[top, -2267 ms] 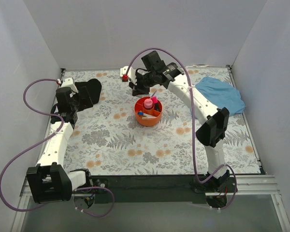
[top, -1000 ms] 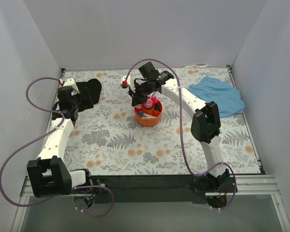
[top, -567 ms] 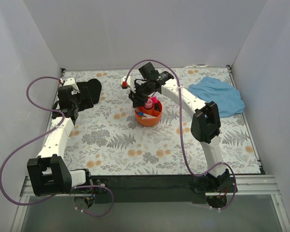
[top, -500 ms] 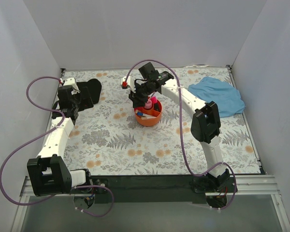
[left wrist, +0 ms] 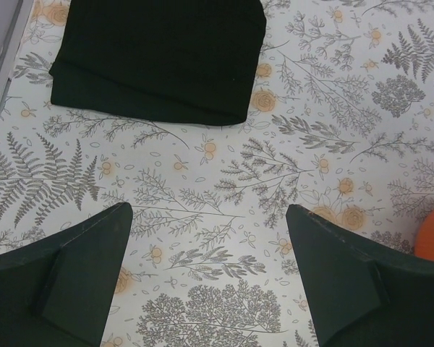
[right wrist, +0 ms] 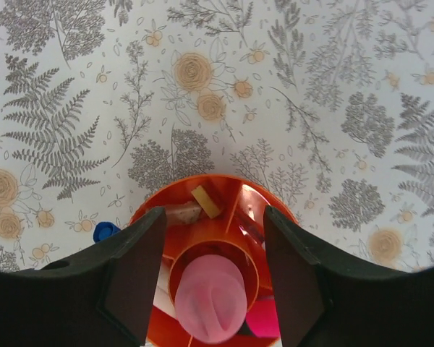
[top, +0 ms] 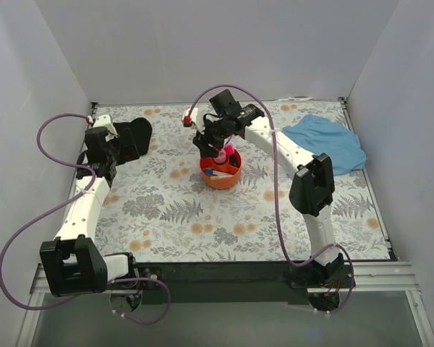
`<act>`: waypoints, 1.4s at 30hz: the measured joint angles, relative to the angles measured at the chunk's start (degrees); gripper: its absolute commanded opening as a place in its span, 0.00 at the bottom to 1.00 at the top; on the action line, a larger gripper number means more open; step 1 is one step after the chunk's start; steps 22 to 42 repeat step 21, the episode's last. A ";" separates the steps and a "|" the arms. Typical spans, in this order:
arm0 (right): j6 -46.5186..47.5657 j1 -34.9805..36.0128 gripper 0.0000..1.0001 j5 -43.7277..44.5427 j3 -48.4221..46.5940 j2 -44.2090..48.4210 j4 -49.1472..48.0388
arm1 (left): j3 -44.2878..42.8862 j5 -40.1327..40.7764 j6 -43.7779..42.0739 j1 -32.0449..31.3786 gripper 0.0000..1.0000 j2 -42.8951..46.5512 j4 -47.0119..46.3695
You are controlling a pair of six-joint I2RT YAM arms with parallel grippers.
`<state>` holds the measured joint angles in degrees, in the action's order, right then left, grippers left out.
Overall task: Sort the stationery into containers
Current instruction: Place the stationery in the storage box, then reset both arms
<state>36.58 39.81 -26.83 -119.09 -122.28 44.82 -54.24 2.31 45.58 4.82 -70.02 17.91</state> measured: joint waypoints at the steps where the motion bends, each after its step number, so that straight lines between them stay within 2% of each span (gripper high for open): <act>1: -1.29 -0.07 0.87 1.38 0.13 0.92 -0.17 | 0.07 -0.20 0.11 0.00 0.89 0.55 -0.11; 3: -4.44 -0.17 0.98 5.55 2.47 4.55 -1.95 | 0.33 -0.63 0.24 0.00 0.89 1.51 -0.42; 5: -6.67 -0.35 0.98 10.40 6.21 8.79 -4.50 | 0.87 -1.36 0.22 0.00 0.89 2.84 -0.61; 11: -10.03 -2.03 0.98 29.27 25.11 27.17 -10.47 | 4.55 -6.60 -1.68 0.00 0.89 7.85 -2.21; 18: -14.36 -8.46 0.98 45.00 48.63 48.28 -11.91 | 10.23 -16.13 -3.61 0.00 0.89 11.74 -3.39; 21: -15.50 -8.63 0.98 47.93 56.57 56.76 -11.32 | 13.14 -18.97 -2.93 0.00 0.89 12.90 -4.48; 42: -15.50 -8.63 0.98 47.93 56.57 56.76 -11.32 | 13.14 -18.97 -2.93 0.00 0.89 12.90 -4.48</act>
